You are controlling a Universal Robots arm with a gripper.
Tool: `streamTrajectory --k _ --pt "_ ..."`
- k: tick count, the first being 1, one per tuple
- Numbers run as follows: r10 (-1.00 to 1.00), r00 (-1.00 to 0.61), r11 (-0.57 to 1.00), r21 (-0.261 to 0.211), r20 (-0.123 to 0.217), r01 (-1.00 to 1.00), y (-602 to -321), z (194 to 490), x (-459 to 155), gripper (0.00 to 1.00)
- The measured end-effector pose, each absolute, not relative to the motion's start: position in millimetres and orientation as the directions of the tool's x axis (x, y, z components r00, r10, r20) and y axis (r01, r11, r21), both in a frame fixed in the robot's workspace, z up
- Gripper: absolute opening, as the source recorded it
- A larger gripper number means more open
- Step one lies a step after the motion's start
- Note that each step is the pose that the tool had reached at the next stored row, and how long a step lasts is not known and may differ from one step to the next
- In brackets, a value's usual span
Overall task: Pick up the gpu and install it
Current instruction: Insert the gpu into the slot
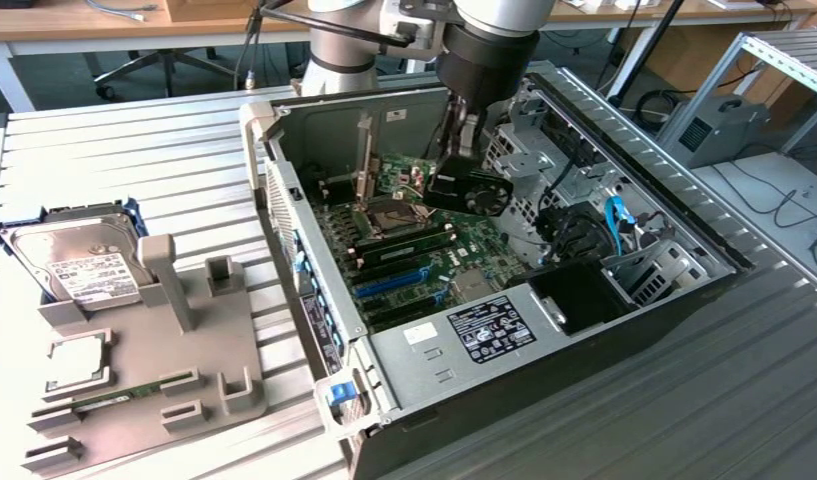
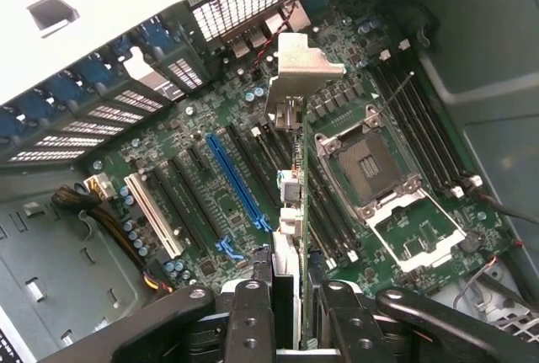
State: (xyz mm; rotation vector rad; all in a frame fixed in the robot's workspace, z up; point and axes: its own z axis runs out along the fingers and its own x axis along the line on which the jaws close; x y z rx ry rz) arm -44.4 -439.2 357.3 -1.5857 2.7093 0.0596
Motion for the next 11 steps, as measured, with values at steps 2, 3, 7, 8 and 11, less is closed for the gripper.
streamTrajectory --k 2,3,7,8,11 --pt "-0.876 -0.481 0.481 0.032 -0.021 -0.876 -439.2 357.4 -44.4 0.26" --pt "-0.879 -0.477 0.476 0.032 -0.021 -0.879 -439.2 357.4 -44.4 0.26" --pt "-0.89 -0.455 0.454 0.032 -0.021 -0.891 -439.2 357.4 -44.4 0.26" --pt "-0.892 -0.451 0.45 0.032 -0.021 -0.893 -439.2 357.4 -44.4 0.26" --pt "-0.9 -0.436 0.435 0.032 -0.021 -0.9 -439.2 357.4 -44.4 0.26"
